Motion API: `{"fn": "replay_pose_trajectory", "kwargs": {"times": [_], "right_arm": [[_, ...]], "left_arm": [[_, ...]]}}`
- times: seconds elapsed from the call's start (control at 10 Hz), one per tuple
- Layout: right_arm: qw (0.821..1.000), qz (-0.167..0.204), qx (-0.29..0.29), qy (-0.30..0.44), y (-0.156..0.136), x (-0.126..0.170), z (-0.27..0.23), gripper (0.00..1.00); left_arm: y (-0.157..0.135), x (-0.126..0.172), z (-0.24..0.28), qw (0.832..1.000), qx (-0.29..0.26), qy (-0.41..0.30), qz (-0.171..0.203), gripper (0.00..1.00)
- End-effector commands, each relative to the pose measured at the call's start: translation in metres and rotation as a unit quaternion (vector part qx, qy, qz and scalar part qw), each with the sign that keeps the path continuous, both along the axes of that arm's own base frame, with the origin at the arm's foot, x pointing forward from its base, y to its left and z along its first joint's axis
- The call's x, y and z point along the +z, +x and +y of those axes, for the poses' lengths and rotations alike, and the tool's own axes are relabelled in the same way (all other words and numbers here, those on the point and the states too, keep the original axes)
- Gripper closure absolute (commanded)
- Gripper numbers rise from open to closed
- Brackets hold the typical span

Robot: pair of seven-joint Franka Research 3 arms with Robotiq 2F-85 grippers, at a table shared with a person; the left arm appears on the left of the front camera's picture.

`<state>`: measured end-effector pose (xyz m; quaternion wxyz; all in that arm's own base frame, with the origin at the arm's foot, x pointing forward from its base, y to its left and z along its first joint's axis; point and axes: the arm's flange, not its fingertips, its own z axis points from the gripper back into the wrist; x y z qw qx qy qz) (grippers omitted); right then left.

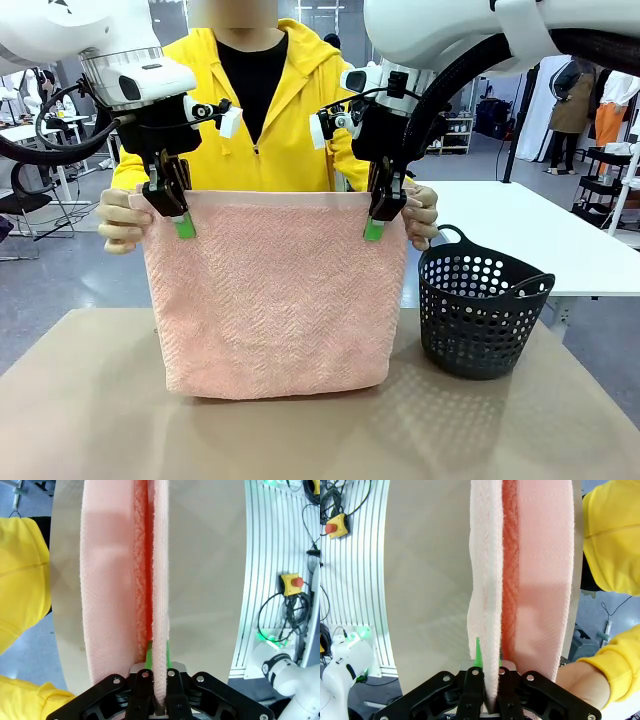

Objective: Fold the towel.
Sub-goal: Release the end of the 100 cm Hotel Towel you were holding and grab the top end of the folded side.

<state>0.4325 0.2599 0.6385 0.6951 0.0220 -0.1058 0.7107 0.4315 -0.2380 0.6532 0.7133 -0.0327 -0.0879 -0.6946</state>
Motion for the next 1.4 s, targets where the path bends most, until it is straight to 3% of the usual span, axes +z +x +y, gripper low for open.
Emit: {"fn": "replay_pose_trajectory", "kwargs": {"times": [0.0, 0.5, 0.6, 0.7, 0.8, 0.9, 1.0, 1.1, 1.2, 1.3], "right_arm": [[1.0, -0.001, 0.0, -0.005, 0.0, 0.0, -0.001, 1.0], [1.0, 0.0, 0.0, 0.0, 0.0, 0.0, 0.0, 0.98], [1.0, -0.009, -0.004, -0.003, -0.004, 0.001, 0.0, 0.77], [1.0, -0.014, -0.006, -0.012, -0.006, 0.001, 0.001, 0.72], [1.0, -0.014, -0.016, -0.007, -0.008, 0.001, 0.0, 0.5], [0.999, -0.027, -0.029, -0.011, -0.012, 0.004, -0.001, 0.46], [0.998, -0.045, -0.034, -0.012, -0.017, 0.009, -0.002, 0.24], [0.997, -0.062, -0.039, -0.003, -0.025, 0.017, -0.005, 0.2], [0.995, -0.088, -0.044, -0.002, -0.036, 0.028, -0.007, 0.0], [0.992, -0.12, -0.048, -0.005, -0.046, 0.039, -0.008, 0.28]], "left_arm": [[0.002, 0.003, -0.001, 1.0, -0.003, -0.001, -0.003, 1.0], [0.0, 0.0, 0.0, 1.0, 0.0, 0.0, 0.0, 0.98], [-0.004, 0.004, 0.001, 1.0, -0.003, -0.002, -0.01, 0.61], [-0.008, 0.006, 0.001, 1.0, 0.004, 0.007, -0.023, 0.64], [-0.011, 0.007, 0.002, 1.0, 0.007, 0.005, -0.031, 0.29], [-0.015, 0.006, 0.003, 0.998, 0.029, 0.025, -0.05, 0.34], [-0.021, 0.008, 0.005, 0.998, 0.027, 0.02, -0.053, 0.0], [-0.029, 0.016, 0.005, 0.997, 0.027, 0.019, -0.07, 0.05], [-0.038, 0.028, 0.004, 0.995, 0.023, 0.024, -0.093, 0.0], [-0.048, 0.04, 0.002, 0.993, 0.017, 0.022, -0.117, 0.0]]}}
